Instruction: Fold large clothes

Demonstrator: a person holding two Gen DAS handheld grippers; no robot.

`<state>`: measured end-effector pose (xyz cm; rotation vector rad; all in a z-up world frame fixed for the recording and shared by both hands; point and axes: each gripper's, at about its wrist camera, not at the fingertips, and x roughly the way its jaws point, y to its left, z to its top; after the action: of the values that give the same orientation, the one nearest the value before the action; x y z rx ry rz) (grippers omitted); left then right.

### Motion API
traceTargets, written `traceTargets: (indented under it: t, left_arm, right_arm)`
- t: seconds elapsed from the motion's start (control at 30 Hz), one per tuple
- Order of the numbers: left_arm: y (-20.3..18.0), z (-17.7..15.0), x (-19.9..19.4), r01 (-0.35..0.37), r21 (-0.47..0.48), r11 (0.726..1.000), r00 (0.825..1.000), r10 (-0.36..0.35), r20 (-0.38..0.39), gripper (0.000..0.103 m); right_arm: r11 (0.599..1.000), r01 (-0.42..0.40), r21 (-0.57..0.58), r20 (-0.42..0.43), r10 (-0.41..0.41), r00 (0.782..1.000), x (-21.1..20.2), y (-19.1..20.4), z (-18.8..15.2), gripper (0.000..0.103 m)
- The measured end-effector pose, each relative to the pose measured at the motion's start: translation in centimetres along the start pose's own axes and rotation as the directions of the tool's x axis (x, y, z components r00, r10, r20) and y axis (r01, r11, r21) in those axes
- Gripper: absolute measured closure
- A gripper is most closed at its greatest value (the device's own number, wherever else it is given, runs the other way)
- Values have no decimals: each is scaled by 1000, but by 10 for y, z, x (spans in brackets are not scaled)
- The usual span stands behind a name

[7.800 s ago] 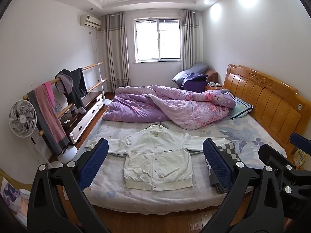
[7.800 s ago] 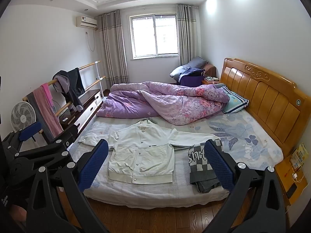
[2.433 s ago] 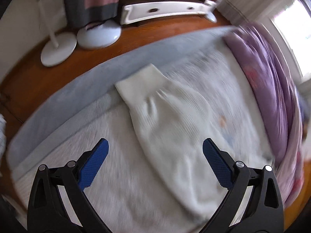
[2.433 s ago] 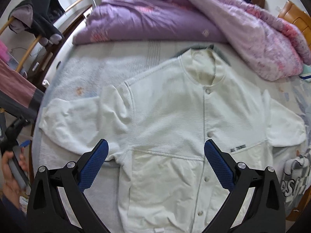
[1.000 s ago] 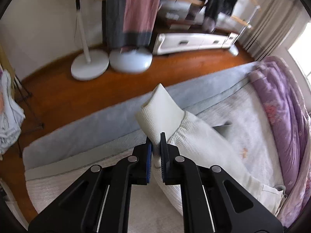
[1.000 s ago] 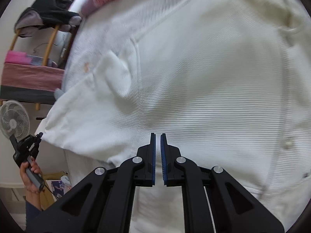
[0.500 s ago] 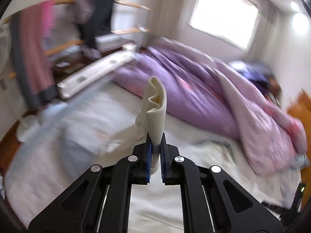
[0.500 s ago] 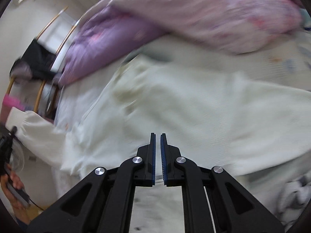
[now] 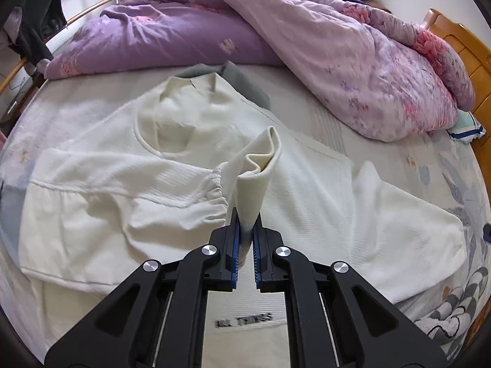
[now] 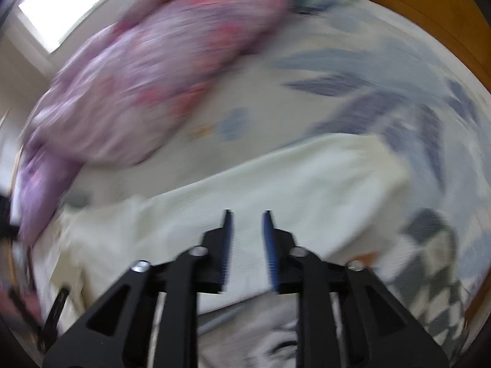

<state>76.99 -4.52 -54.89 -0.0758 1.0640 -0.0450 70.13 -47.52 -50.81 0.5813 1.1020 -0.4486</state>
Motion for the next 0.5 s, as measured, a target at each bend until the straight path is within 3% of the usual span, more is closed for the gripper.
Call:
traceTargets:
  t: [0.1, 0.13, 0.2, 0.27, 0.33, 0.37, 0.43, 0.5]
  left_arm:
    - [-14, -9, 2, 5, 30, 1000, 1000, -4, -6, 95]
    - [-24, -8, 8, 1, 39, 999, 1000, -1, -5, 95]
    - [-34, -11, 16, 11, 47, 999, 1000, -10, -26, 95]
    - [-42, -12, 22, 25, 54, 998, 999, -22, -46, 95]
    - [-50, -15, 30, 29, 72, 997, 998, -25, -63, 92]
    - [-51, -15, 34, 32, 70, 997, 997, -26, -79, 87]
    - [-54, -17, 47, 79, 56, 995, 986, -69, -153, 50]
    - [-57, -18, 46, 74, 72, 995, 989, -64, -134, 39]
  right_arm:
    - [989, 104, 105, -9, -103, 995, 12, -59, 15, 57]
    - [982, 137, 133, -33, -133, 991, 19, -73, 18, 46]
    - [969, 165, 185, -78, -152, 985, 31, -99, 23, 46]
    - [965, 135, 224, -113, -112, 987, 45, -119, 27, 46]
    - [966, 160, 204, -129, -136, 982, 58, -120, 33, 44]
    - [959, 209, 191, -149, -182, 972, 66, -124, 35, 41]
    - [940, 249, 234, -211, -201, 957, 85, -137, 34, 40]
    - [911, 255, 326, -260, -173, 950, 102, -157, 28, 40]
